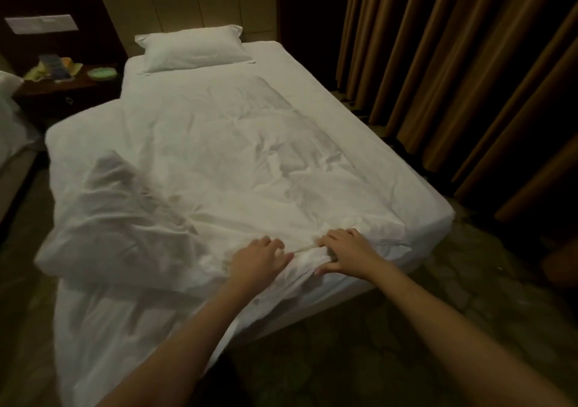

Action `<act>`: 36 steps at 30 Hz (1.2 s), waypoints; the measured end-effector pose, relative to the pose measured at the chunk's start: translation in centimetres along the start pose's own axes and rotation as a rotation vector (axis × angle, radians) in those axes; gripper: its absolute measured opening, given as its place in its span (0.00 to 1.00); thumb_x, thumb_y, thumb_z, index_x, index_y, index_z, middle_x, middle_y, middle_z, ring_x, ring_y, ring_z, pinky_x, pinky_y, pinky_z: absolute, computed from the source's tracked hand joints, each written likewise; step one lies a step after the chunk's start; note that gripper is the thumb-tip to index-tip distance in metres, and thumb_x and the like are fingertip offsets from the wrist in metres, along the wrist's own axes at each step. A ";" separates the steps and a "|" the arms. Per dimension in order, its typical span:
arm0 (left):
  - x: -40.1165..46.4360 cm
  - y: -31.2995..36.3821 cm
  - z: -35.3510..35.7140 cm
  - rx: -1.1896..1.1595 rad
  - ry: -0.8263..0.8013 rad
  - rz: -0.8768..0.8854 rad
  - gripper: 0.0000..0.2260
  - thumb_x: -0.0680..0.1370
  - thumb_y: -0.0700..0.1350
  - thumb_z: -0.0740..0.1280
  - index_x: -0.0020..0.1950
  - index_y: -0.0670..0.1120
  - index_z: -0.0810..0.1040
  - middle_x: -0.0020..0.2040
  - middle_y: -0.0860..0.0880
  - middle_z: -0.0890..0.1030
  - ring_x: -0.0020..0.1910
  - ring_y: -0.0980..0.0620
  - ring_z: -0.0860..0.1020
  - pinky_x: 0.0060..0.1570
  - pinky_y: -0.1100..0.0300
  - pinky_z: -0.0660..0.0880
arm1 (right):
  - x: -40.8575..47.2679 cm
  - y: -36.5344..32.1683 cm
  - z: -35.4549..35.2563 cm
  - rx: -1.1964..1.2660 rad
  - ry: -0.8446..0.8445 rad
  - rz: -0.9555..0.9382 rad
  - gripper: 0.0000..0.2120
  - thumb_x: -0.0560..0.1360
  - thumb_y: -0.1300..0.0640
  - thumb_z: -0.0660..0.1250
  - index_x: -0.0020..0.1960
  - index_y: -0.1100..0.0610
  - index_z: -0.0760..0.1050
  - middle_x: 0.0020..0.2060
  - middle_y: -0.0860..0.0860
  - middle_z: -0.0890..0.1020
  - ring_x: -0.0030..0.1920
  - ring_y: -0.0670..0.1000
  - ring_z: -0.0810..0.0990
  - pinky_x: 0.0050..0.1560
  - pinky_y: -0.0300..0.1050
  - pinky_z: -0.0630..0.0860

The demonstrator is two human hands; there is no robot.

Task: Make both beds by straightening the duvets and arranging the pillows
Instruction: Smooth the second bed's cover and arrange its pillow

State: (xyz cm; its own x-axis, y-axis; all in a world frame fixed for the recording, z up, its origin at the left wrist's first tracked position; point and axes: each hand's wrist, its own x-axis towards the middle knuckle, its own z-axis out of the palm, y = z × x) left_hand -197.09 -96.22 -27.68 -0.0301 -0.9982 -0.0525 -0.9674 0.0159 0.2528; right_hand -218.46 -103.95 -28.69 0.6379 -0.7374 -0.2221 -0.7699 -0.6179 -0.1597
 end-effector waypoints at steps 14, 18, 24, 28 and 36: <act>11.3 1.3 20.1 0.138 0.316 0.185 0.26 0.75 0.66 0.35 0.73 0.69 0.52 0.78 0.55 0.54 0.77 0.48 0.50 0.69 0.39 0.35 | 0.4 12.6 15.6 0.064 0.517 0.112 0.42 0.59 0.18 0.34 0.68 0.32 0.52 0.72 0.33 0.52 0.75 0.41 0.45 0.71 0.47 0.34; 14.3 -1.6 23.6 0.113 0.431 0.267 0.22 0.81 0.62 0.39 0.71 0.64 0.62 0.73 0.52 0.67 0.72 0.45 0.67 0.68 0.42 0.46 | 2.3 13.7 19.0 0.065 0.644 0.040 0.36 0.67 0.21 0.41 0.71 0.34 0.53 0.71 0.32 0.51 0.74 0.38 0.43 0.70 0.46 0.33; 15.9 -1.5 24.1 -0.027 0.528 0.264 0.31 0.74 0.70 0.30 0.70 0.66 0.59 0.74 0.57 0.62 0.75 0.51 0.58 0.70 0.42 0.43 | 3.9 16.5 21.0 -0.002 0.874 -0.003 0.30 0.75 0.31 0.53 0.73 0.41 0.59 0.74 0.45 0.61 0.75 0.45 0.52 0.73 0.42 0.38; 14.2 3.5 22.7 -0.254 0.539 0.314 0.31 0.71 0.74 0.34 0.68 0.67 0.60 0.74 0.58 0.60 0.76 0.50 0.56 0.71 0.42 0.43 | 1.8 19.5 21.0 -0.002 1.002 0.109 0.30 0.73 0.28 0.51 0.72 0.41 0.60 0.72 0.48 0.65 0.73 0.46 0.54 0.71 0.43 0.41; 14.9 13.5 23.0 0.266 0.501 0.569 0.26 0.74 0.65 0.61 0.71 0.62 0.66 0.72 0.46 0.70 0.70 0.34 0.66 0.65 0.32 0.59 | -0.1 22.7 21.5 0.325 1.026 0.239 0.31 0.69 0.34 0.67 0.67 0.35 0.58 0.75 0.47 0.59 0.72 0.46 0.54 0.66 0.46 0.56</act>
State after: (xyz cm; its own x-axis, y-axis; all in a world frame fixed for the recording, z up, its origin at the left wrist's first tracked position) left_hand -216.34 -109.50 -47.30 -0.4811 -0.7395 0.4708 -0.8672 0.4801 -0.1320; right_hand -236.44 -112.07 -53.02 0.0693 -0.7974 0.5995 -0.7480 -0.4391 -0.4977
